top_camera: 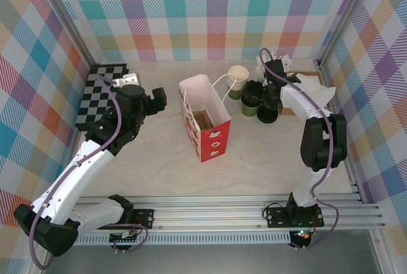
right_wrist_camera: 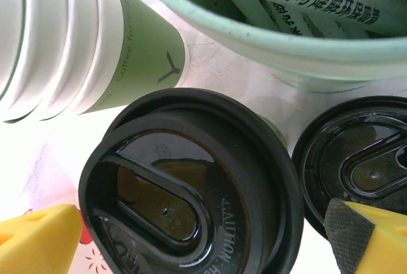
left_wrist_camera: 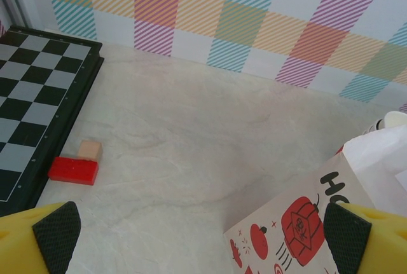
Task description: Pack the takeout coffee
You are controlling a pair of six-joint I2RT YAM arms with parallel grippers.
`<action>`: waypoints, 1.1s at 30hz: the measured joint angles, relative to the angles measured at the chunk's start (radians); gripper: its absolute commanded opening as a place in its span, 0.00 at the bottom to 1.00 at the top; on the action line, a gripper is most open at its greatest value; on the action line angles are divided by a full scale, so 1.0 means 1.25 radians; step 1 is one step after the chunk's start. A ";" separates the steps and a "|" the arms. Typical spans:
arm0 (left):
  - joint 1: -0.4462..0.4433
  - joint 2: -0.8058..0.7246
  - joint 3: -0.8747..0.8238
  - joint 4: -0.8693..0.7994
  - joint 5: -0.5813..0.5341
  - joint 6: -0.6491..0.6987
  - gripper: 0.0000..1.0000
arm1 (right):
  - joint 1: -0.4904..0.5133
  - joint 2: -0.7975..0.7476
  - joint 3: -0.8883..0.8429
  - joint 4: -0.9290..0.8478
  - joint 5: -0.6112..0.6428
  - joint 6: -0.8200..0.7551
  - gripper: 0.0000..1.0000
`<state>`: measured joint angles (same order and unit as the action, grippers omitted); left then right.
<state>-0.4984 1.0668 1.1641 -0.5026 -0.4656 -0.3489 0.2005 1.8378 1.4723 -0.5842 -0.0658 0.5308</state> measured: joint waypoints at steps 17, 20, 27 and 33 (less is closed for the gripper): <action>0.000 -0.023 -0.002 -0.018 -0.011 -0.023 1.00 | 0.000 0.019 0.021 0.003 -0.042 -0.018 1.00; 0.000 -0.023 -0.002 -0.018 -0.013 -0.023 1.00 | 0.000 0.019 0.021 0.003 -0.048 -0.017 1.00; 0.000 -0.022 -0.003 -0.017 -0.013 -0.023 1.00 | 0.000 0.019 0.021 0.003 -0.046 -0.005 1.00; 0.000 -0.022 -0.003 -0.017 -0.013 -0.023 1.00 | 0.000 0.027 0.021 0.003 -0.040 0.004 1.00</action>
<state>-0.4984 1.0389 1.1599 -0.5243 -0.4812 -0.3775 0.2008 1.8721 1.4986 -0.5804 -0.1162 0.5358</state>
